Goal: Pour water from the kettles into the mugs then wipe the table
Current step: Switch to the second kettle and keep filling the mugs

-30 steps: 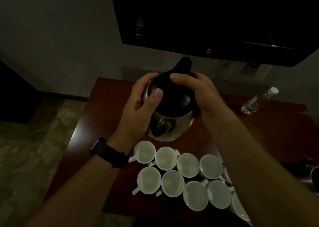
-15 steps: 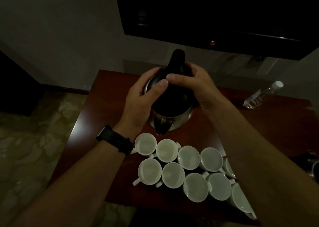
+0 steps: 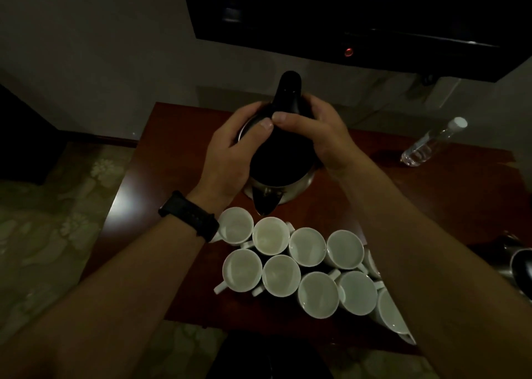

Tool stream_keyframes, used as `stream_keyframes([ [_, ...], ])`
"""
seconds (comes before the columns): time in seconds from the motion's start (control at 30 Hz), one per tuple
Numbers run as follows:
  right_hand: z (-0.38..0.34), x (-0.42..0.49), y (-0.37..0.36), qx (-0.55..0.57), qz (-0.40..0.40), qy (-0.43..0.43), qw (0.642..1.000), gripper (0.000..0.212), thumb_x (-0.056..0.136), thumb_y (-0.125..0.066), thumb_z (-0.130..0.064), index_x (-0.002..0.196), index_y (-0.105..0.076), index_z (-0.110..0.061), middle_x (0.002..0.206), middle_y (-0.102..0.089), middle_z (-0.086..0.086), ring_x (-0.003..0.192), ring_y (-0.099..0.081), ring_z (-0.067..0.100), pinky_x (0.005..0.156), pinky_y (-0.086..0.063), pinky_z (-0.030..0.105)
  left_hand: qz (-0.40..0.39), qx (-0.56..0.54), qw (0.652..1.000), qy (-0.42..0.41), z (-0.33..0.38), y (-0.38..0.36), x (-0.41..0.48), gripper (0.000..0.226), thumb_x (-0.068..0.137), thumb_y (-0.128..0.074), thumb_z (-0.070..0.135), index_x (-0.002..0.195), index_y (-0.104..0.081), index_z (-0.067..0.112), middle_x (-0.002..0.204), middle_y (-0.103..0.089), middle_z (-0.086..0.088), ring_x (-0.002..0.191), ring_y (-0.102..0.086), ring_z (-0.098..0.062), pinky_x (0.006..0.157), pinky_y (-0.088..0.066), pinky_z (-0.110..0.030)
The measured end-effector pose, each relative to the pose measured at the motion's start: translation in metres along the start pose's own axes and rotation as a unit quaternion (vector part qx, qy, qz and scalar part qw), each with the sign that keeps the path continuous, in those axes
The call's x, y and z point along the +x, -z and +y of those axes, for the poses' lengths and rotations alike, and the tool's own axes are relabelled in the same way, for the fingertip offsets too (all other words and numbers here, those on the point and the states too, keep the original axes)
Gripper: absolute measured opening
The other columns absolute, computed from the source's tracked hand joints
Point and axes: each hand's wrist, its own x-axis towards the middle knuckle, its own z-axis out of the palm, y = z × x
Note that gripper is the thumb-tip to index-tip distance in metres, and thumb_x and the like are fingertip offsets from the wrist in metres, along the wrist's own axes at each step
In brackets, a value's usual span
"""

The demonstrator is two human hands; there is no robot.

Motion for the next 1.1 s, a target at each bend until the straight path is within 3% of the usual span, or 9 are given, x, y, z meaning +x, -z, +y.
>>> stream_keyframes([
  [0.2, 0.01, 0.004, 0.007, -0.033, 0.001, 0.011, 0.999, 0.032, 0.077, -0.077, -0.023, 0.106, -0.064, -0.022, 0.098, -0.074, -0.006, 0.094, -0.075, 0.013, 0.076, -0.057, 0.023, 0.003, 0.013, 1.0, 0.008, -0.014, -0.002, 0.002, 0.039, 0.1, -0.053, 0.035, 0.134, -0.06, 0.018, 0.135, -0.062, -0.014, 0.122, -0.064, -0.024, 0.097, -0.055, -0.034],
  [0.37, 0.015, 0.005, 0.013, -0.061, -0.014, 0.015, 0.998, 0.031, 0.079, -0.079, -0.02, 0.105, -0.064, -0.024, 0.093, -0.076, -0.014, 0.094, -0.074, 0.009, 0.076, -0.057, 0.02, 0.011, 0.02, 1.0, 0.019, -0.021, -0.006, 0.003, 0.042, 0.096, -0.054, 0.035, 0.133, -0.062, 0.017, 0.134, -0.062, -0.017, 0.124, -0.063, -0.028, 0.102, -0.054, -0.042],
  [0.53, 0.018, 0.005, 0.015, -0.097, -0.023, 0.013, 0.995, 0.036, 0.075, -0.08, -0.026, 0.106, -0.062, -0.027, 0.101, -0.071, -0.009, 0.097, -0.072, 0.008, 0.079, -0.056, 0.021, 0.022, 0.049, 0.998, 0.037, -0.028, -0.007, 0.001, 0.051, 0.099, -0.049, 0.036, 0.14, -0.057, 0.007, 0.138, -0.06, -0.018, 0.127, -0.061, -0.03, 0.108, -0.05, -0.055],
  [0.77, 0.02, 0.003, 0.014, -0.139, -0.035, 0.012, 0.99, 0.044, 0.074, -0.081, -0.032, 0.113, -0.061, -0.028, 0.115, -0.069, -0.003, 0.106, -0.07, 0.01, 0.092, -0.058, 0.029, 0.019, 0.058, 0.997, 0.04, -0.032, -0.005, -0.002, 0.065, 0.094, -0.05, 0.049, 0.142, -0.054, 0.006, 0.14, -0.058, -0.018, 0.129, -0.06, -0.031, 0.109, -0.049, -0.057],
  [0.93, 0.028, -0.001, 0.012, -0.178, -0.041, 0.008, 0.983, 0.048, 0.081, -0.084, -0.023, 0.122, -0.059, -0.026, 0.126, -0.064, 0.005, 0.116, -0.065, 0.014, 0.103, -0.054, 0.04, 0.018, 0.076, 0.996, 0.04, -0.035, -0.004, -0.003, 0.049, 0.101, -0.046, 0.04, 0.137, -0.058, 0.009, 0.135, -0.061, -0.017, 0.123, -0.063, -0.031, 0.105, -0.05, -0.059],
  [1.1, 0.029, -0.003, 0.01, -0.176, -0.035, 0.004, 0.984, 0.059, 0.073, -0.083, -0.034, 0.126, -0.059, -0.021, 0.129, -0.063, 0.007, 0.118, -0.064, 0.018, 0.104, -0.053, 0.041, 0.024, 0.083, 0.995, 0.04, -0.036, -0.006, -0.006, 0.047, 0.101, -0.046, 0.038, 0.135, -0.059, 0.008, 0.129, -0.064, -0.016, 0.12, -0.065, -0.031, 0.104, -0.051, -0.059],
])
